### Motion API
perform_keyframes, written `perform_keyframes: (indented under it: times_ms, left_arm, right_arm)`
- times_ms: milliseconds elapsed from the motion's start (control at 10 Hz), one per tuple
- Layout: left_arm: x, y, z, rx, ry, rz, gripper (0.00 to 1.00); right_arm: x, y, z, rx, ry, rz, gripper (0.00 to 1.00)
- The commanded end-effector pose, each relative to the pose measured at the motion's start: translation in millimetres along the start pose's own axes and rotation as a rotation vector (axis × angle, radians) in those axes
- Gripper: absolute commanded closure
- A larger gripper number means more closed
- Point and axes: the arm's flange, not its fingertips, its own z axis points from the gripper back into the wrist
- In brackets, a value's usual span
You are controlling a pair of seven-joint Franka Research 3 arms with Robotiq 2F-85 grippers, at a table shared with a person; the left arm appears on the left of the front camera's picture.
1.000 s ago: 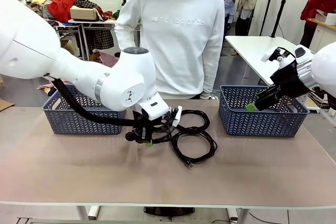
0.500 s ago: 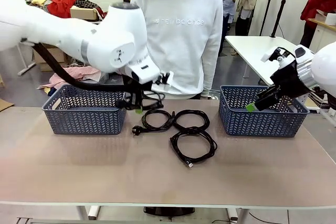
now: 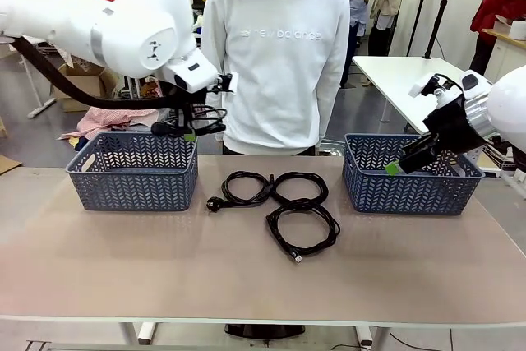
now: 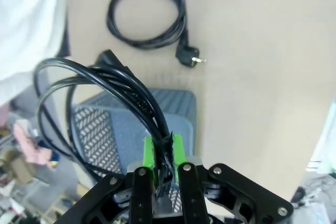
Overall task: Organize the cables according to human instructions.
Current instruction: Pick up a bundle of cables and place it in the basket indicated by the human.
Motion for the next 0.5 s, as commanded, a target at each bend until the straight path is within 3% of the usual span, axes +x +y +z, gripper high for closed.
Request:
perform_keyframes:
  times_ms: [0, 400]
  left_arm:
    - [-25.9, 8.7, 2.5, 0.02, 0.007, 0.063, 1.0]
    - [-70.0, 21.4, -6.3, 0.002, -0.018, 0.152, 1.0]
  right_arm:
    - [-0.7, -1.7, -0.1, 0.008, -0.006, -0.002, 0.0]
    - [-0.7, -1.7, -0.1, 0.008, -0.006, -0.002, 0.0]
